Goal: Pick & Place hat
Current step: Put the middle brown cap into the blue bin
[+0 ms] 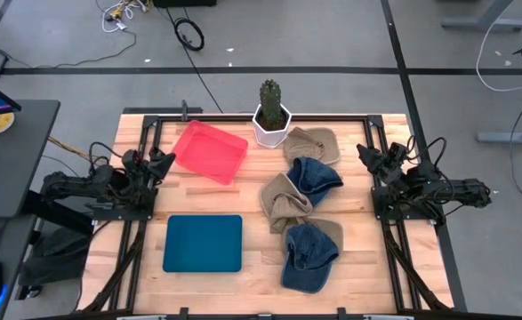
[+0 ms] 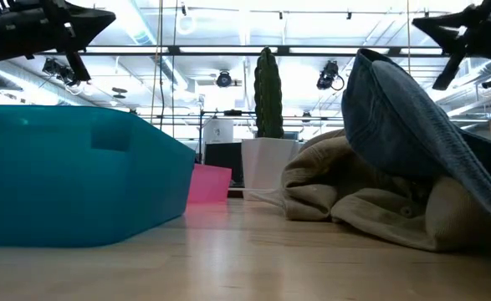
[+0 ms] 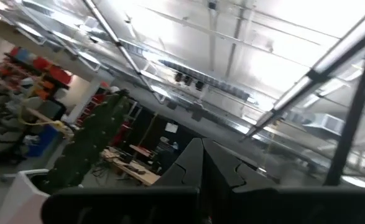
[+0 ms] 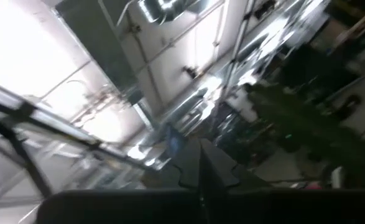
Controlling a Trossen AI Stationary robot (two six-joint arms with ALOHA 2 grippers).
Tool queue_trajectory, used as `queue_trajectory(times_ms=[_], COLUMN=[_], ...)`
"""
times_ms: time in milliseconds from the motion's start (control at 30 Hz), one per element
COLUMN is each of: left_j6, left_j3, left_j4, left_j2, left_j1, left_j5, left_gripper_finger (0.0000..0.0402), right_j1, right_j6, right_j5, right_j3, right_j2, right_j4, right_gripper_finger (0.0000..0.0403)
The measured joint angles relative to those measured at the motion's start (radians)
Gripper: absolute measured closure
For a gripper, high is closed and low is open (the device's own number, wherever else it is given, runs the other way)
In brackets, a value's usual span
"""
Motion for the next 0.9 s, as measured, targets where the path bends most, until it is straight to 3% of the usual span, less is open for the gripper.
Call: queue_trajectory(times_ms=[200,367,667,900], left_j6=[-0.042,0.03,0.233,0.388], left_j3=[0.014,0.129,0.482,0.749], left_j4=[-0.011,-0.051,-0.232,-0.232], left_j2=[0.003,0.071,0.404,0.681], left_j1=[0.0,0.0,0.0,0.0], left_j5=[0.023,0.027,-0.111,-0.215], left_gripper_finger=[0.0399,0.04,0.0387,0.0352], right_j1=[0.0,0.0,0.0,0.0], right_j6=[-0.041,-0.09,-0.19,-0.336], right_j5=[0.063,0.063,-0.016,-0.02], right_j3=[0.001,0.083,0.37,0.586], right_j2=[0.0,0.021,0.15,0.267], right_j4=[0.014,-0.072,-0.308,-0.369], right_gripper_finger=[0.0399,0.0401,0.0395,0.0319])
